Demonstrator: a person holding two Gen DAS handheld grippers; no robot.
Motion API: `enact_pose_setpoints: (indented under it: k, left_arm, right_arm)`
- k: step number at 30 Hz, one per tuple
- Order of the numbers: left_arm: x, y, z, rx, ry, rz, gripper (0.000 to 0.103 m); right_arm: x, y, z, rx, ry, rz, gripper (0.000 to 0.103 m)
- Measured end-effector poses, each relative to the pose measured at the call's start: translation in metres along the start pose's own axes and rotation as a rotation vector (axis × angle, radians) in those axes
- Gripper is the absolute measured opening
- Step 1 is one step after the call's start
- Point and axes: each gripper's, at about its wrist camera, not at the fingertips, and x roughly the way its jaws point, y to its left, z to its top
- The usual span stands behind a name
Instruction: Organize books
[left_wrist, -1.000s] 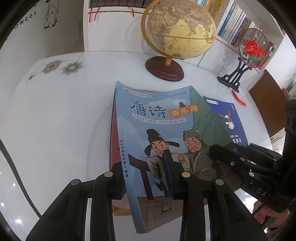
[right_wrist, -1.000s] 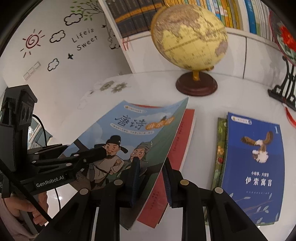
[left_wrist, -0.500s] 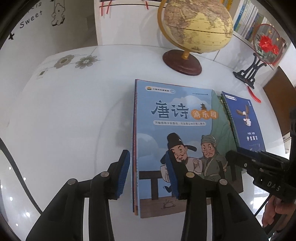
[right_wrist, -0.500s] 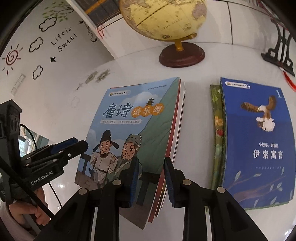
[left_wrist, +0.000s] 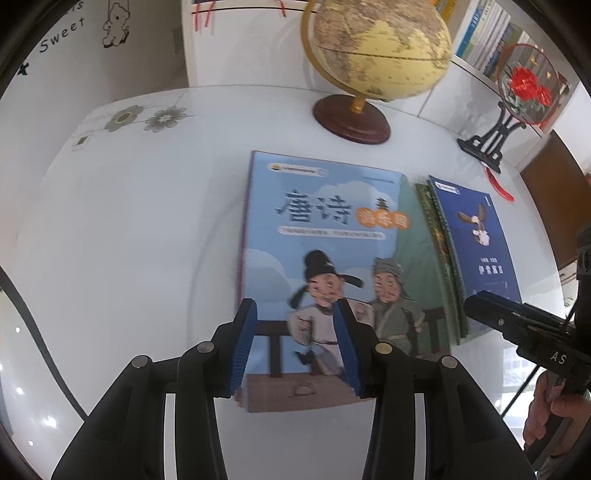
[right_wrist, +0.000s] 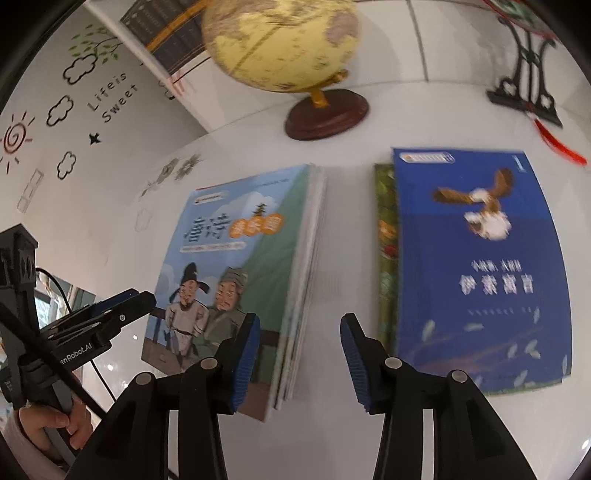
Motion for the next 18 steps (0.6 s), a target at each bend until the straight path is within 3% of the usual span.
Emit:
enact_pose_setpoints:
  k: [10, 18]
  left_arm:
    - [0.006, -0.055, 0.011, 0.036, 0.022, -0.075, 0.040]
    - [0.014, -0.101, 0.013, 0.045, 0.008, -0.140, 0.040]
  right_arm:
    - [-0.026, -0.053, -0.012, 0.098, 0.001, -0.014, 0.044]
    - [-0.063, -0.102, -0.017, 0.117, -0.072, -0.053, 0.044]
